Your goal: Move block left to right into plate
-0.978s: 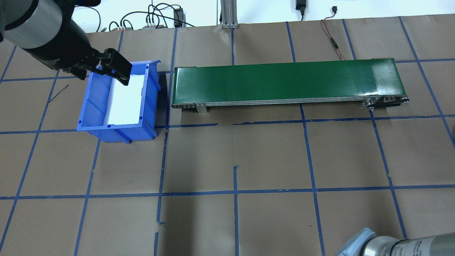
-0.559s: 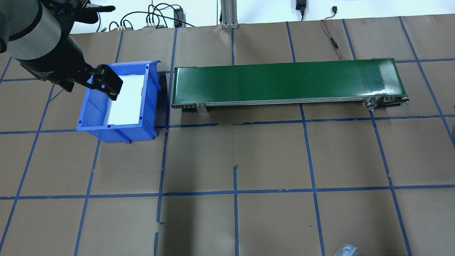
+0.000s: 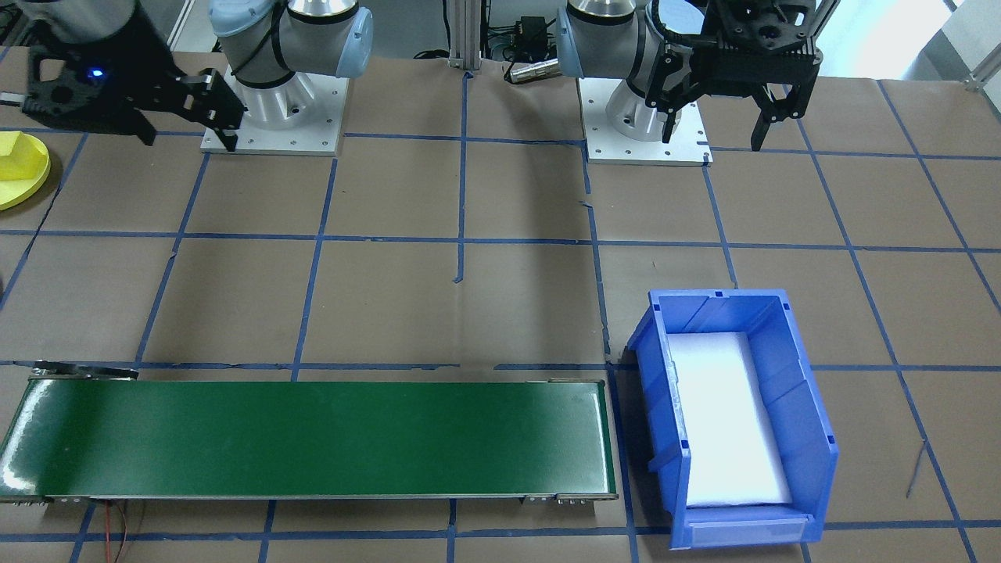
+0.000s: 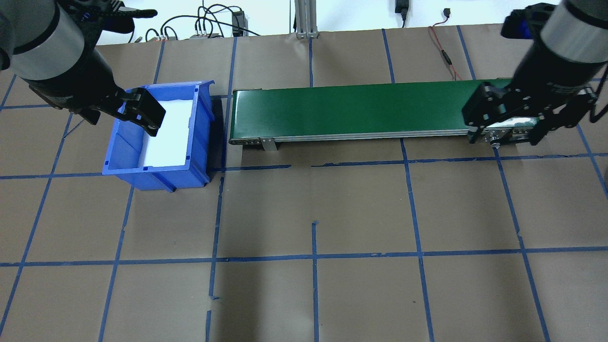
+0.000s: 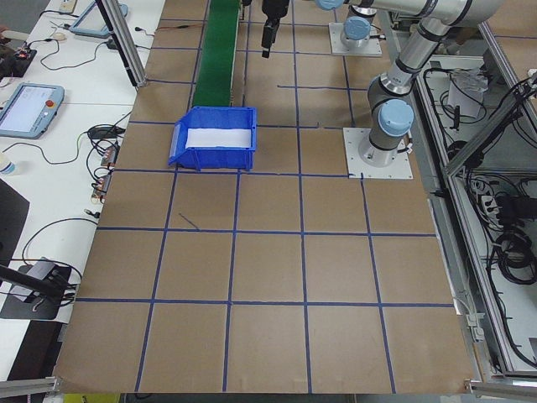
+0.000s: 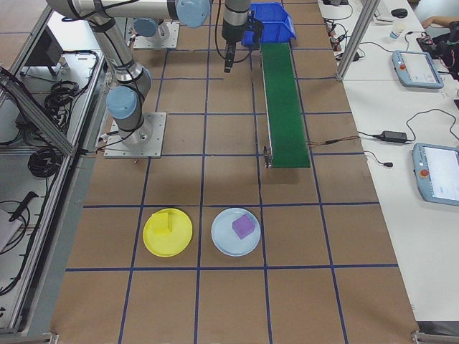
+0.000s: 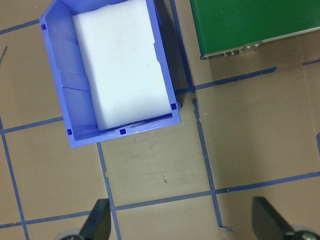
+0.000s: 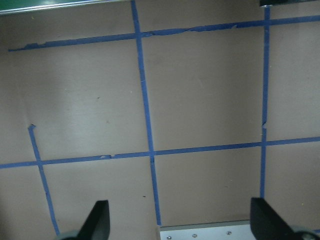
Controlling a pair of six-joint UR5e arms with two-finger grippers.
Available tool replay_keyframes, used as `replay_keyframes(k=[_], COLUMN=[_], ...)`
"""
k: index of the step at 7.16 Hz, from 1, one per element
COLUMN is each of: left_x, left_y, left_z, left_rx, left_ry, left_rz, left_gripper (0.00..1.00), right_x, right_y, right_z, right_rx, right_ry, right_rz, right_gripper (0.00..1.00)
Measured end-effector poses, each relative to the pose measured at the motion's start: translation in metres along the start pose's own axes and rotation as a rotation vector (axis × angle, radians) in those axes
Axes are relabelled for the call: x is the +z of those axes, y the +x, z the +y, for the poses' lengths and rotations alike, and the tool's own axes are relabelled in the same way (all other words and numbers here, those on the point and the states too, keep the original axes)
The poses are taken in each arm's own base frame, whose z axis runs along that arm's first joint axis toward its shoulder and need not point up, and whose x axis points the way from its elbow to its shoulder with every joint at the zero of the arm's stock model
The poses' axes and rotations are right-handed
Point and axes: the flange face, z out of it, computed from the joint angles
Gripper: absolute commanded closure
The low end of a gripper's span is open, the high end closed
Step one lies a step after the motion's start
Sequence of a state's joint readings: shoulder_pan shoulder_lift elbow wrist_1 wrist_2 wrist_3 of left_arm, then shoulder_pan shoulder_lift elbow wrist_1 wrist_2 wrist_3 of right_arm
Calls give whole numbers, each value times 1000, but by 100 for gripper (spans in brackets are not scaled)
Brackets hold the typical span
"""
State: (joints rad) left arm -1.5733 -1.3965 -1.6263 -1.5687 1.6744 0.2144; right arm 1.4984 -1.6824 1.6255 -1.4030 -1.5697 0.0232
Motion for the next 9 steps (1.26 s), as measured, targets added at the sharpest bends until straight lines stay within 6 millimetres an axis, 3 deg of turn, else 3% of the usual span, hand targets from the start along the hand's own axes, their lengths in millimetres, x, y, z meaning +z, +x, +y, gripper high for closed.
replay_keyframes(k=[1, 2, 5, 9], left_x=[-1, 1, 8, 16], left_y=[0, 0, 2, 8], left_z=[3, 3, -2, -8], left_rx=[0, -1, 2, -14], left_ry=[-2, -4, -8, 2], left_rz=[-3, -1, 20, 140], left_gripper=[0, 0, 0, 0], right_x=[0, -2, -15, -16], right_y=[-36, -50, -57, -57], right_z=[7, 8, -2, -2], right_rx=[16, 19, 16, 16], right_ry=[36, 73, 203, 216], right_rz=[10, 5, -21, -17], right_gripper=[0, 0, 0, 0])
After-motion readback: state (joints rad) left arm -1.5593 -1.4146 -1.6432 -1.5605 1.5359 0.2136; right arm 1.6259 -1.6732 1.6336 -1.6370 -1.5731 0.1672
